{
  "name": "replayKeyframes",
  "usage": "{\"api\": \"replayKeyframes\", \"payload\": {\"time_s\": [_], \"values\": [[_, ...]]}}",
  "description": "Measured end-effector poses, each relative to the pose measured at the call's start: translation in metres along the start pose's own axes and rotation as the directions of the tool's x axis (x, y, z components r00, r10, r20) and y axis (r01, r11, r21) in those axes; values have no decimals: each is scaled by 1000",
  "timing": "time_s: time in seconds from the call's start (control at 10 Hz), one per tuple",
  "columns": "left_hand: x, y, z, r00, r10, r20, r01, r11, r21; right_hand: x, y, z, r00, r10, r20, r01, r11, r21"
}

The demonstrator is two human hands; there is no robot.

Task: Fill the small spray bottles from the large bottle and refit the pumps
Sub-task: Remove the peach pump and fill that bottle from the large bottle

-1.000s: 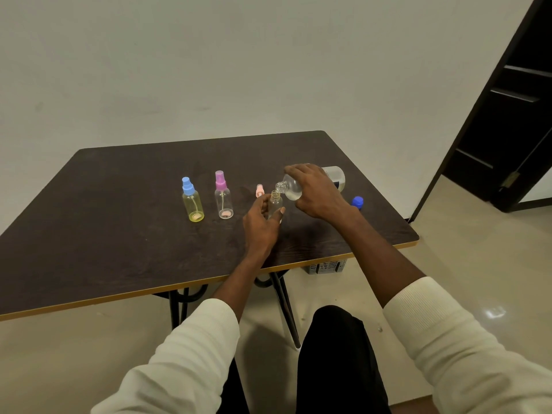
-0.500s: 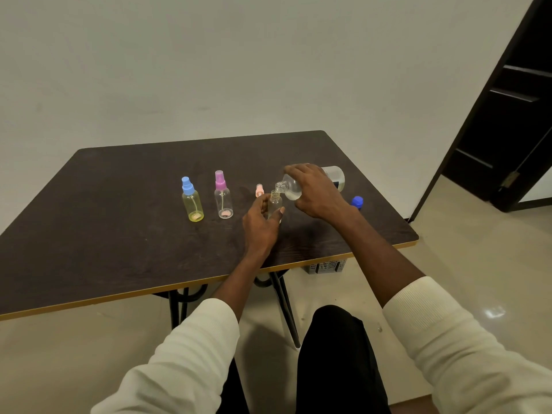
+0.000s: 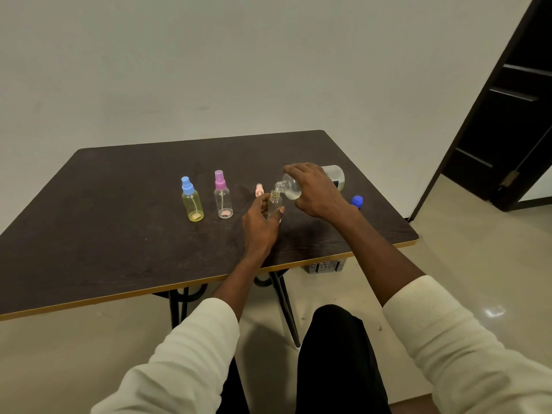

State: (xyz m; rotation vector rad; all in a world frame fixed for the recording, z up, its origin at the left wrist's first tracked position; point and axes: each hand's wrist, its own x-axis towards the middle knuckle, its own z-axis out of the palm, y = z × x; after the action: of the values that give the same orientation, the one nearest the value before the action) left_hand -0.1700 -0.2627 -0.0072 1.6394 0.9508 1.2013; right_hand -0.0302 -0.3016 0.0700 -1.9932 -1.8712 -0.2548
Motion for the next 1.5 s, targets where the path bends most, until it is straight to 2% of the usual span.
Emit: {"api": "replayKeyframes", "payload": {"time_s": [1.5], "values": [[1,-4,1,1000,-5,9,5,1000,-16,0,0,0,1000,-6,1,6,1000,-6]]}}
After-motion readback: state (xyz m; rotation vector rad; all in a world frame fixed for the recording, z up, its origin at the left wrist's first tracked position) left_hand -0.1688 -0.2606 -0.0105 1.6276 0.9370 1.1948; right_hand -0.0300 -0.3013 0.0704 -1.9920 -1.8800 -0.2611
